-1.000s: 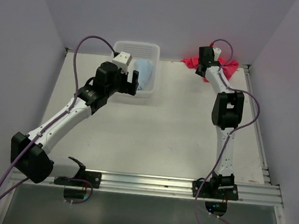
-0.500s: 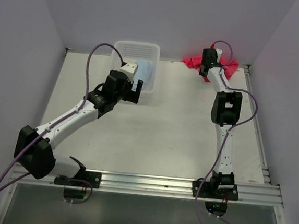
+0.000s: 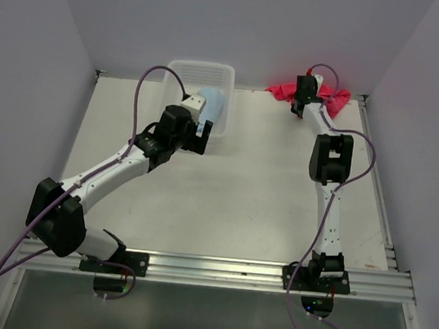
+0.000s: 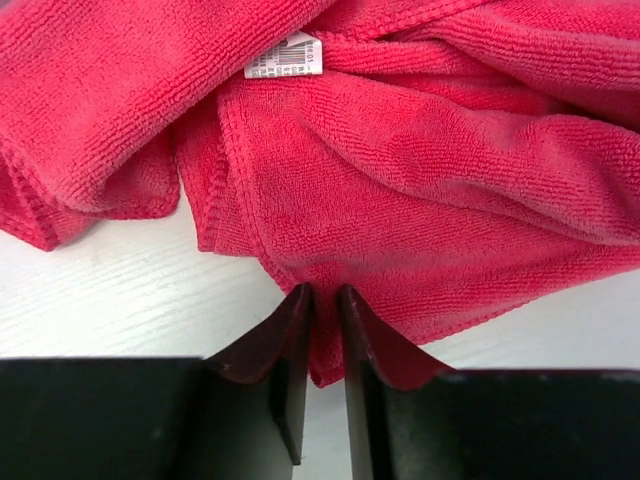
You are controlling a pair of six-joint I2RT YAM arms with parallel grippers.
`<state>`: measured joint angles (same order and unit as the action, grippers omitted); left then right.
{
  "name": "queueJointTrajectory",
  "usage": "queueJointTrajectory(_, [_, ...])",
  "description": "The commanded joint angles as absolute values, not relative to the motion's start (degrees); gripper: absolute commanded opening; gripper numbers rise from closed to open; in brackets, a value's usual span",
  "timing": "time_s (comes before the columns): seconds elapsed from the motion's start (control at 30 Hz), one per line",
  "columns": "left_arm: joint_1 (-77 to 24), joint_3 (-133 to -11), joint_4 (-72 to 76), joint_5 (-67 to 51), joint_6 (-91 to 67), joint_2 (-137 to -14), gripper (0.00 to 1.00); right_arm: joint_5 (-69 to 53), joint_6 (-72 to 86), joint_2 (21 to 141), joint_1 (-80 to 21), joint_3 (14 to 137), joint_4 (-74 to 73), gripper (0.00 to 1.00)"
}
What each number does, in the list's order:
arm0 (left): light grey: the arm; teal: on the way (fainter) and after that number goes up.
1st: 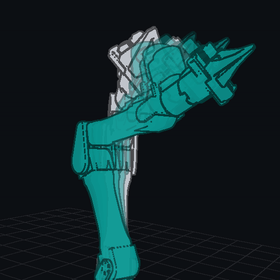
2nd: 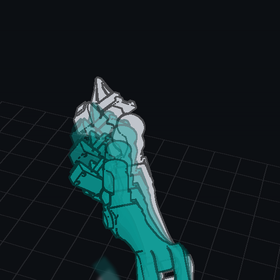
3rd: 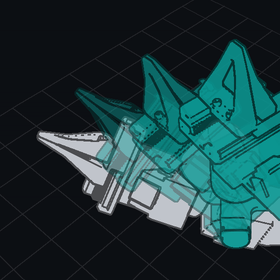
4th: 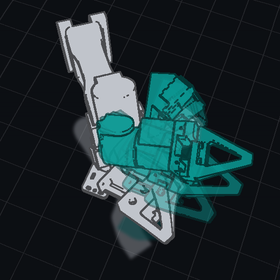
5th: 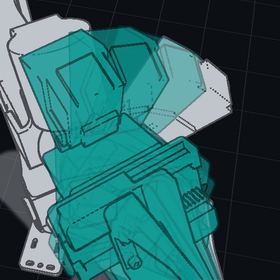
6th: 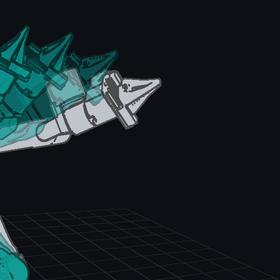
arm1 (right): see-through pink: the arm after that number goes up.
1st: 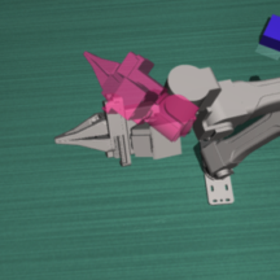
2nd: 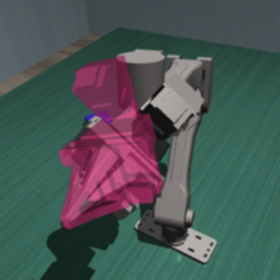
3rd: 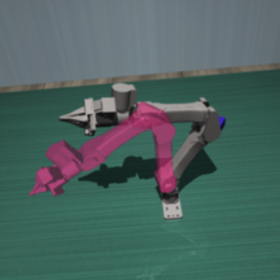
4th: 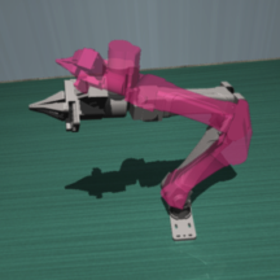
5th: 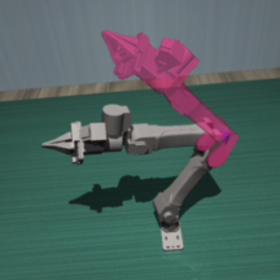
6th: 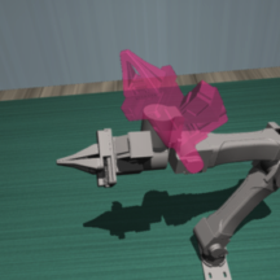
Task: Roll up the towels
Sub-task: Move the towel to the center of the board
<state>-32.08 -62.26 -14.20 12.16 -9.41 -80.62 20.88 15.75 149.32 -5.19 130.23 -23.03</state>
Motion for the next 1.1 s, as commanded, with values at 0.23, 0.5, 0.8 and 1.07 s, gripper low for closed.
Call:
queueJointTrajectory(0.23, [-32.26, -63.02, -11.34, 11.34, -9.67, -80.33, 1.00, 15.91, 16.87, 140.20, -5.10, 114.98, -20.92, 0.00])
queueJointTrajectory(0.5, [-32.17, -63.81, -12.57, 10.72, -10.63, -79.02, 1.00, 15.38, 15.21, 127.46, -6.85, 106.08, -23.00, 0.00])
queueJointTrajectory(0.8, [-32.26, -63.28, -12.39, 11.16, -11.42, -75.06, 1.00, 17.40, 19.59, 103.12, -10.89, 83.27, -23.02, 0.00])
queueJointTrajectory(1.07, [-32.26, -63.11, -12.57, 11.51, -12.30, -72.69, 1.00, 12.40, 23.38, 80.28, -20.01, 68.04, -27.86, 0.00])
